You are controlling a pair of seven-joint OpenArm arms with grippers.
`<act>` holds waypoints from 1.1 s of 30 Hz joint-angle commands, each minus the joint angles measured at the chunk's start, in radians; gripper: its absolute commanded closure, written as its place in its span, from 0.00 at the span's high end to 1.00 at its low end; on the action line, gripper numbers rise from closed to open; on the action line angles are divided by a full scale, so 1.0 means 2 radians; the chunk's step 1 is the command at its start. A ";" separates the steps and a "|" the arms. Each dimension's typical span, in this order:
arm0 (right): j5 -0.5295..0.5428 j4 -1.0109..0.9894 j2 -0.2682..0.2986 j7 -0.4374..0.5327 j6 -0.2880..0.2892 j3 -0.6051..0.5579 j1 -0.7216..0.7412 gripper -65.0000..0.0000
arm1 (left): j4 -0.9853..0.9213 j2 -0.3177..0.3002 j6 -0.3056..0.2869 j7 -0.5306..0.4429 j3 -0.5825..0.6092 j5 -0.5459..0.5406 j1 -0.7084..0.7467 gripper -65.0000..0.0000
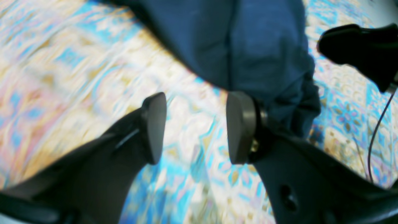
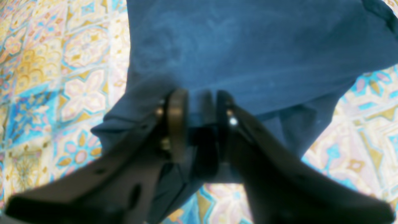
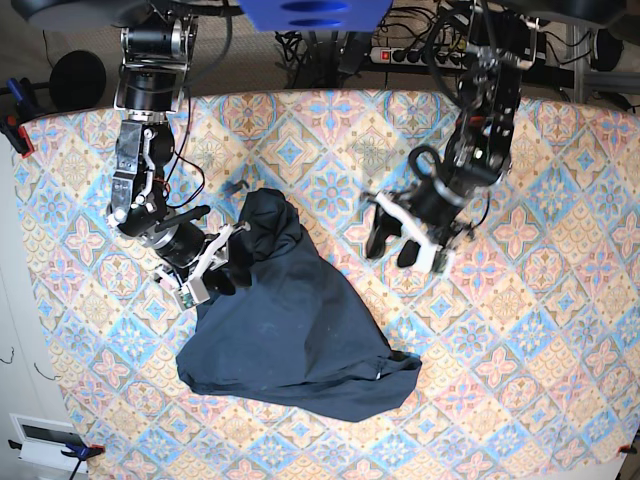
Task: Layout the t-shirt on the table in an organized manner, then fold the t-shirt properly
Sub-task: 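Reach the left gripper into the shirt and drag it outward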
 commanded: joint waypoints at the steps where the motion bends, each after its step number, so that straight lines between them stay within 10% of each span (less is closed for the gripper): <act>1: 0.009 0.011 0.003 0.011 0.001 0.002 0.007 0.33 | -0.010 -0.001 0.000 -0.011 0.006 -0.002 -0.027 0.47; 25: 0.009 0.054 0.004 0.011 0.001 0.038 -0.031 0.41 | -0.452 0.150 -0.013 -0.045 0.097 -0.001 -0.321 0.46; 30: 0.009 0.054 0.004 0.011 0.001 0.038 -0.031 0.41 | -0.453 0.150 -0.084 -0.045 0.094 -0.003 -0.317 0.00; 33: 0.009 0.051 0.004 0.011 0.001 0.038 -0.029 0.41 | -0.430 0.144 -0.090 -0.045 0.092 -0.005 -0.317 0.00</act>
